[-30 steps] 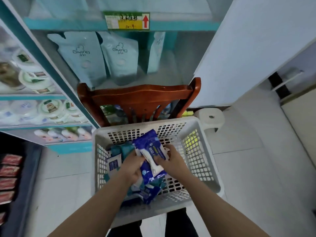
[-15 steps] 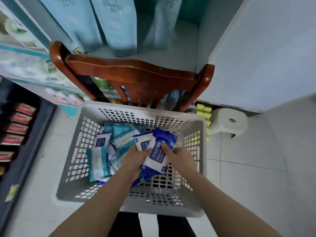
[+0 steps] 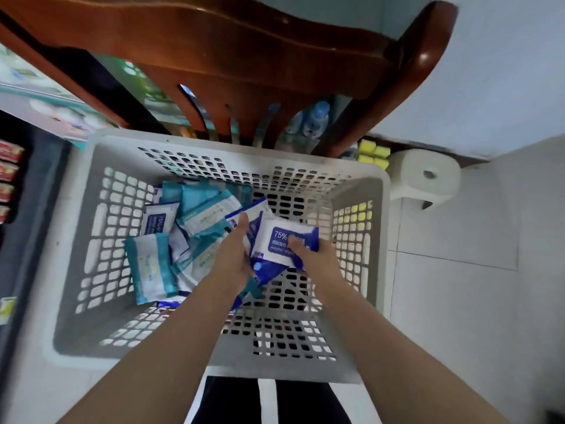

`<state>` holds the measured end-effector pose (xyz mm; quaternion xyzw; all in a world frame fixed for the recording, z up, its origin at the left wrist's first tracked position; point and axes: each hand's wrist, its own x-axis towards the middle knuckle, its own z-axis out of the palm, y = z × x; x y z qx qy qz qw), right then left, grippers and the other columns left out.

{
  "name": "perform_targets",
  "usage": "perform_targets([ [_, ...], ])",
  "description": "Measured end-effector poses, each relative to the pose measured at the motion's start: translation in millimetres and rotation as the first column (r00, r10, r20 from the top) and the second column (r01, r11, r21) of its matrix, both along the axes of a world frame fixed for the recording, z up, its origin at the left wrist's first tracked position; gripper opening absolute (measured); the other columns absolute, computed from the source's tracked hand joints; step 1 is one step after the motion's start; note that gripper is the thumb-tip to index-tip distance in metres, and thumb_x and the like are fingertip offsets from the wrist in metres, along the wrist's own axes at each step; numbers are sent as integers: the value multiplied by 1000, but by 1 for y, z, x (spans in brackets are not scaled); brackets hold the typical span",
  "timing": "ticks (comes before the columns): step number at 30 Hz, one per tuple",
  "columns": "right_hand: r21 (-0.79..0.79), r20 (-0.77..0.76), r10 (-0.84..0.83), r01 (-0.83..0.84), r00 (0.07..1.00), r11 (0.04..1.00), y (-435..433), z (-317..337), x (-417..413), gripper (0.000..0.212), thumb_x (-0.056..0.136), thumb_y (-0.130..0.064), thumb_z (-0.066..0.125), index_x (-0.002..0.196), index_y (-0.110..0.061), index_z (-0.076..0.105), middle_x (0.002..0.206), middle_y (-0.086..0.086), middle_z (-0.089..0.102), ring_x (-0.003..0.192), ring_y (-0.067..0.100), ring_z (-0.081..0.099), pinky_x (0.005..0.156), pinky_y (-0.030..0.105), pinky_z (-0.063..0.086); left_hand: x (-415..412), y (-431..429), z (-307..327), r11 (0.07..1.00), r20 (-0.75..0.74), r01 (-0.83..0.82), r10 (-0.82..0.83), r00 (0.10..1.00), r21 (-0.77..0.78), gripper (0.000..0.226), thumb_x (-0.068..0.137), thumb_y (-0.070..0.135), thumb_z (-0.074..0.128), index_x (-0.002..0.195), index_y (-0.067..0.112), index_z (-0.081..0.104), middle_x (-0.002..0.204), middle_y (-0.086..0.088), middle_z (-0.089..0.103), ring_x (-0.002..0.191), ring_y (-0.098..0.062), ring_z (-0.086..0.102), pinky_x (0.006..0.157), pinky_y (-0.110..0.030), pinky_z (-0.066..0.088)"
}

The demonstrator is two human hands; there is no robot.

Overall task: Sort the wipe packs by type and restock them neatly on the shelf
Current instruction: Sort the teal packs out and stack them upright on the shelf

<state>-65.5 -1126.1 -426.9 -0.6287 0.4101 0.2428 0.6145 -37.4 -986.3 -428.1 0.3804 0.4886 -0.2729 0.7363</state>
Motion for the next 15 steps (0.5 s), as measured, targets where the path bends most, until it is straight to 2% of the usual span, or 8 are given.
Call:
perform_targets([
  [2, -29, -20, -69, 69, 997, 997, 6, -12, -1, 22, 87, -29, 70, 105, -19, 61, 101, 3, 70, 89, 17, 68, 76, 31, 58, -2, -12, -10, 998, 36, 58, -57, 998, -7, 34, 94, 25, 57, 123, 8, 60, 111, -14, 68, 93, -30, 66, 77, -46, 58],
  [4, -2, -102, -164, 165, 981, 986, 8, -24, 1, 32, 86, -30, 72, 111, -19, 56, 109, 7, 68, 96, 24, 67, 80, 42, 58, -2, -23, -19, 999, 20, 40, -40, 999, 4, 32, 92, 10, 58, 123, 6, 58, 107, -14, 69, 90, -28, 66, 83, -49, 55],
  [7, 98, -197, -323, 346, 926, 933, -1, -39, 6, 44, 83, -19, 75, 119, -13, 50, 109, 8, 65, 93, 25, 67, 66, 37, 58, 6, -33, -35, 1000, -8, 11, -11, 1000, -2, 28, 93, 8, 56, 121, 7, 57, 98, -11, 69, 84, -24, 65, 85, -46, 53],
  [10, 63, -178, -391, 407, 903, 911, -6, -56, 14, 36, 85, -7, 71, 115, -7, 53, 103, 9, 66, 80, 20, 66, 68, 36, 57, 14, -38, -53, 971, 15, 197, -200, 980, 138, 33, 96, 8, 53, 128, 6, 51, 104, -7, 65, 87, -18, 60, 83, -35, 51],
  [13, -36, -82, -446, 445, 891, 895, -10, -81, 32, 29, 87, -2, 67, 110, -11, 51, 108, 11, 65, 84, 24, 66, 76, 43, 57, 19, -36, -58, 829, -21, 460, -479, 877, 317, 56, 95, 19, 55, 146, 11, 31, 137, -8, 49, 116, -21, 51, 101, -38, 42],
  [14, -61, -45, -439, 437, 897, 898, -12, -89, 38, 28, 87, -5, 68, 108, -13, 52, 108, 12, 65, 83, 24, 67, 74, 45, 57, 18, -34, -57, 780, -20, 509, -540, 842, 366, 62, 95, 23, 56, 148, 13, 27, 141, -4, 44, 124, -21, 46, 105, -39, 39],
  [15, -84, -31, -440, 436, 897, 896, -14, -96, 42, 30, 85, -10, 71, 109, -15, 52, 112, 12, 65, 86, 25, 67, 76, 47, 57, 16, -31, -53, 745, 8, 524, -578, 816, 412, 60, 94, 24, 57, 147, 14, 29, 136, 2, 45, 124, -17, 45, 103, -35, 38],
])
